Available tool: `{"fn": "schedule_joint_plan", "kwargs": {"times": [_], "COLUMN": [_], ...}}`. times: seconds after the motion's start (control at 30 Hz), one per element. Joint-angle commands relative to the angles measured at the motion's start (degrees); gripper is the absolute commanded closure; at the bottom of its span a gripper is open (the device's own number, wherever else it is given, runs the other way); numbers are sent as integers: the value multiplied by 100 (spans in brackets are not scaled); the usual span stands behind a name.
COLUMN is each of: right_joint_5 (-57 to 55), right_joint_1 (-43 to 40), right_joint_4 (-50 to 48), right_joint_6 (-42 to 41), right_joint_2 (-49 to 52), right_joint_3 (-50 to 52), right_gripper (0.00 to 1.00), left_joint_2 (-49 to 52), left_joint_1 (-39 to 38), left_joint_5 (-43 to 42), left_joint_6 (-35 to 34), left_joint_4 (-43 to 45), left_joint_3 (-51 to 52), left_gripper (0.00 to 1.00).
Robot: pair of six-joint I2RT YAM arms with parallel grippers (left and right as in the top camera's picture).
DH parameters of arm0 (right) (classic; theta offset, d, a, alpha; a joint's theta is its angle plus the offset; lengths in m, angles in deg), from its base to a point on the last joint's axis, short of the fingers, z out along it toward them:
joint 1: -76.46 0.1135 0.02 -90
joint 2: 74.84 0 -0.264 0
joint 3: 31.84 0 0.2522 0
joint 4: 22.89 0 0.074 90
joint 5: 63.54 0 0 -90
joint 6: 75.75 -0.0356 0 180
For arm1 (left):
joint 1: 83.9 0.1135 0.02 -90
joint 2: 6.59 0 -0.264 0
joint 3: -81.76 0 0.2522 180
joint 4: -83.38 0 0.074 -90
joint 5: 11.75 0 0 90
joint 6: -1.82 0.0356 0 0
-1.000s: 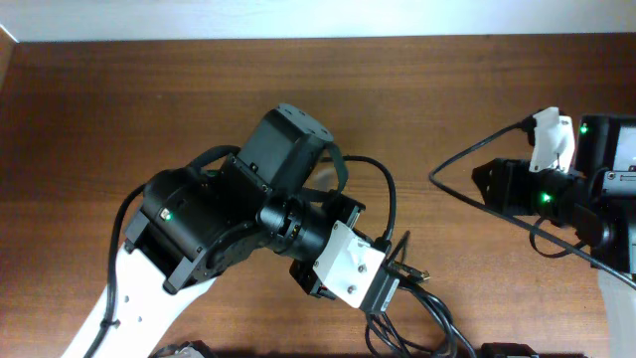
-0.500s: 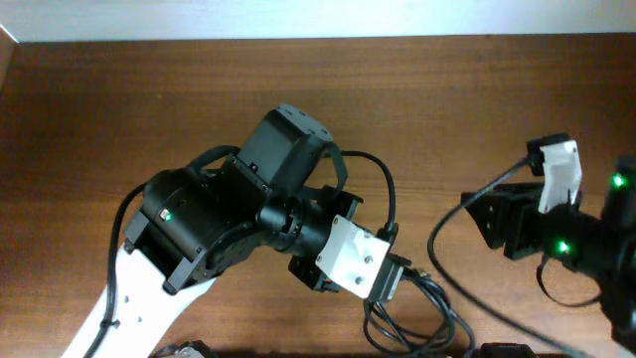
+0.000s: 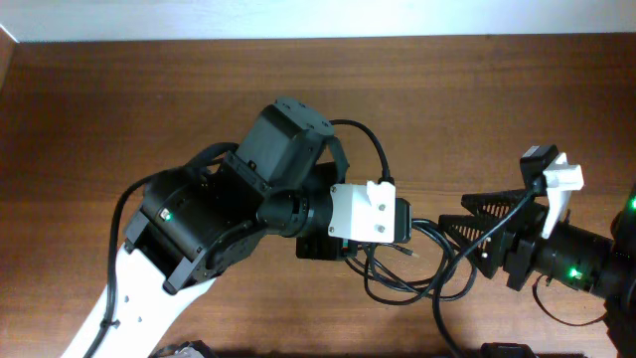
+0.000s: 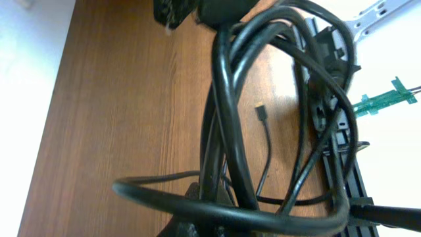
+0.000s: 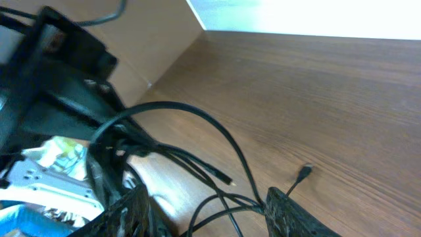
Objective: Untangle cables
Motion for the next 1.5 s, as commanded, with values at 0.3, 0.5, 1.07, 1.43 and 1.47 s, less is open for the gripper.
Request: {"fn": "schedule_joint_plan", "kwargs": {"times": [0.3, 0.5, 1.07, 1.43, 1.47], "right_joint_5": [1552, 1519, 457, -1801, -1794], "right_joint_1": [-17, -17, -20, -20, -17], "right_joint_4": [-118, 337, 514, 387, 374], "right_joint_6": [828, 1421, 1156, -186, -184], "right_joint_2": [-17, -17, -13, -13, -13], "right_joint_3": [-50, -50, -50, -50, -50], "right_gripper": [24, 22, 96, 96, 96], "left_joint_2": [-61, -61, -61, -61, -61], "left_joint_1": [-17, -17, -17, -17, -17], "left_joint_5": [208, -35, -455, -87, -87], "left_joint_6": [-345, -343, -343, -348, -345], "left_joint_4": [87, 527, 627, 275, 208], "left_joint_3": [-57, -57, -57, -57, -57], "left_gripper": [100, 100, 1, 1, 1]}}
